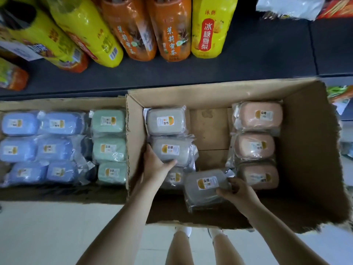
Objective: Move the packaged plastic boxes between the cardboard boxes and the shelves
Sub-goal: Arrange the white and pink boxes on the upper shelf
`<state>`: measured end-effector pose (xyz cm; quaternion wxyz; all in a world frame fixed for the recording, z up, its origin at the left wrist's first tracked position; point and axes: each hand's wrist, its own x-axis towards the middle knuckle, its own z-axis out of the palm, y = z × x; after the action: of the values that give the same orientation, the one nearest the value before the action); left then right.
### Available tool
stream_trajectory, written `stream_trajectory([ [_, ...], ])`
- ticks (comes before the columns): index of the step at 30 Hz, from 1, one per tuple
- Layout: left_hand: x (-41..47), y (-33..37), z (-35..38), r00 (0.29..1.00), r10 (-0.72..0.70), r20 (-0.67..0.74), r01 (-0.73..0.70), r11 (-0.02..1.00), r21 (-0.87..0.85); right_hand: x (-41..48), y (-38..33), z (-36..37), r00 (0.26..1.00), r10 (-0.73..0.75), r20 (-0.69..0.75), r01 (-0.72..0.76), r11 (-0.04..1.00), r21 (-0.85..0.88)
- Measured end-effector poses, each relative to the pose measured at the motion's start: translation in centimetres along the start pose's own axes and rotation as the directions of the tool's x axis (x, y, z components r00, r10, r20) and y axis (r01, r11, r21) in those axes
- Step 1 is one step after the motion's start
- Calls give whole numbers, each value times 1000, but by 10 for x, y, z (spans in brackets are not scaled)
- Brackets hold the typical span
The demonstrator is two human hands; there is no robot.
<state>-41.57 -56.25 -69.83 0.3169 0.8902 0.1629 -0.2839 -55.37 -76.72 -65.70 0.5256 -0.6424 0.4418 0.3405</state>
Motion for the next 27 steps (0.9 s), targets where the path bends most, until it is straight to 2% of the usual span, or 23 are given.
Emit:
stream_trajectory([
  [2,6,-4,-3,999,32,14,-33,998,56,2,0,1,1000,-11,-6,11,1000,2],
  [6,16,1,-2,987,155,-45,-144,970,198,3,0,3,999,-42,1,42,999,22],
  [11,24,8,-4,995,87,-47,-75,974,214,6,-2,14,998,-47,-45,46,998,-33],
  [17,44,25,-26,986,-33,164,-29,932,360,14,-18,52,996,-92,-4,91,987,-130],
  [19,46,29,-28,982,-45,183,-35,910,413,21,-20,70,996,-87,21,89,982,-165],
  [23,40,30,-25,984,-13,179,-62,912,406,36,-19,93,995,-55,83,63,993,-102],
  [27,36,23,-23,987,-11,160,-52,923,381,47,-22,92,999,-10,31,12,998,-57],
])
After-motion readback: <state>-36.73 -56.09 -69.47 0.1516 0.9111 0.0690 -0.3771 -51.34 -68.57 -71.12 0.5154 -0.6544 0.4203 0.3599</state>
